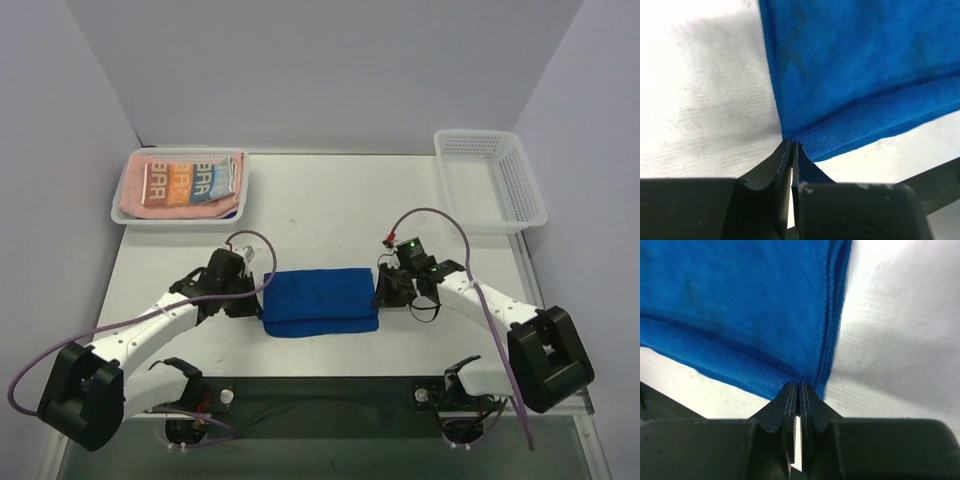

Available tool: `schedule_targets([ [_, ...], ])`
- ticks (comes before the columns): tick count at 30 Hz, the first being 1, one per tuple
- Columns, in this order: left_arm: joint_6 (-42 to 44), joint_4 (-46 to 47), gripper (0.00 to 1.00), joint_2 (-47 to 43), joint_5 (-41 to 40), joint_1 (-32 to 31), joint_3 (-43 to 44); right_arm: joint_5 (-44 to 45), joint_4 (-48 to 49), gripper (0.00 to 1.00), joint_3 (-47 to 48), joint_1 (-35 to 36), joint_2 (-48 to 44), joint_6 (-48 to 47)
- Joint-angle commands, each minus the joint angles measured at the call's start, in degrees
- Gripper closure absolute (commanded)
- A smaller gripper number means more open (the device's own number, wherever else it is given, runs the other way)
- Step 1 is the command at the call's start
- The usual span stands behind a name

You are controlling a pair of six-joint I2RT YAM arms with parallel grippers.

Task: Fold and stack the towels
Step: Fold the towel

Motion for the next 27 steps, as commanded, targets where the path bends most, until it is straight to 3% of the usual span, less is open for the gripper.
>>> schedule_targets([
  [1, 0.5, 2.6, 1.0, 2.7, -0.1, -0.3, -1.2, 1.3, 1.9, 1.0, -1.4, 2.4, 3.9, 1.7],
  [9, 0.4, 3.4, 0.97, 2.6, 0.4, -0.9, -2.0, 3.9, 2.5, 1.0, -2.7, 4.5, 7.8, 0.8],
  [11, -0.1, 2.4, 0.83, 0.7, 1.0, -1.0, -2.2, 1.6, 1.4, 0.94, -2.8, 4.6, 6.2, 0.0],
  [12, -0.2, 1.9, 0.66, -0.2, 1.2, -1.0, -2.2, 1.0, 0.6, 0.91, -2.7, 4.8, 5.5, -0.1],
  [13, -0.4, 0.5, 0.58, -1.1, 1.2, -1.0, -2.0, 0.3, -0.3, 0.78, -1.9, 5.4, 4.6, -0.6],
  [15, -0.7, -0.8, 0.43, -4.7, 2.0, -1.1, -1.8, -1.0, -3.8, 0.64, -0.7, 6.2, 1.2, -1.3],
  [18, -0.8, -2.2, 0.34, -10.0, 3.5, -1.2, -1.3, 1.2, -9.1, 0.49, 2.2, 8.1, -4.3, -2.3],
  [22, -1.8, -2.7, 0.37, -13.7, 3.1, -1.4, 0.0, 3.8, -11.0, 0.48, 4.5, 8.7, -9.5, -2.5],
  [27, -1.3, 0.2, 0.49, -8.1, 3.2, -2.4, 4.2, 6.4, -8.0, 0.56, 7.4, 9.4, -6.1, -0.4],
])
